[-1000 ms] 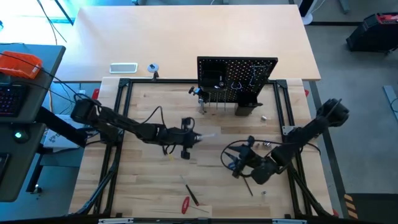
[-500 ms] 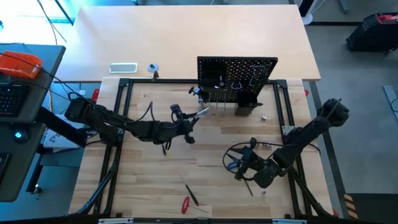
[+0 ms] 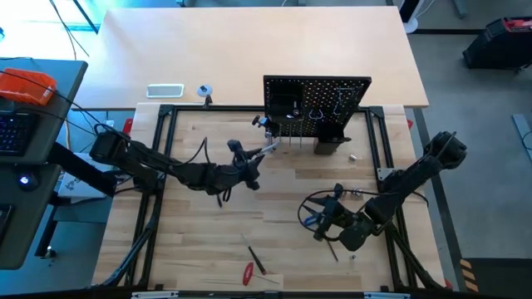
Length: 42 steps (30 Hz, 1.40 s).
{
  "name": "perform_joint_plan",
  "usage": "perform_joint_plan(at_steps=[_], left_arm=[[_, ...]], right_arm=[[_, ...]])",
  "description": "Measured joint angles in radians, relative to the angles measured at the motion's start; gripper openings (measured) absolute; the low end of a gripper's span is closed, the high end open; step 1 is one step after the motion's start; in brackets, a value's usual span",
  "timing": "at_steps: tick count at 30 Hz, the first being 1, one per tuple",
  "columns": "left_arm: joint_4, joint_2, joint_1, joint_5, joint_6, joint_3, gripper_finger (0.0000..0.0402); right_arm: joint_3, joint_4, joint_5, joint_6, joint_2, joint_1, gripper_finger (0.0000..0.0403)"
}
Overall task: Hang tools onto peg board
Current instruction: Hang the silver combination wrench onto the pegboard
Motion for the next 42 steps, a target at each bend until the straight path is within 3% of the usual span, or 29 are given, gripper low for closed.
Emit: perform_joint_plan(at_steps=[10,42], left_arm=[[0.081,0.006,-0.029,-0.042,0.064,-0.003,0.0077],[0.027,0.006,0.005,-0.043,0.073,-0.003,0.0077]], right_arm=[[0.0,0.01,0.008,0.085,0.018,-0.002,0.0106],[0.0,0.051,0.003,0.101,0.068,-0.002,0.0106]])
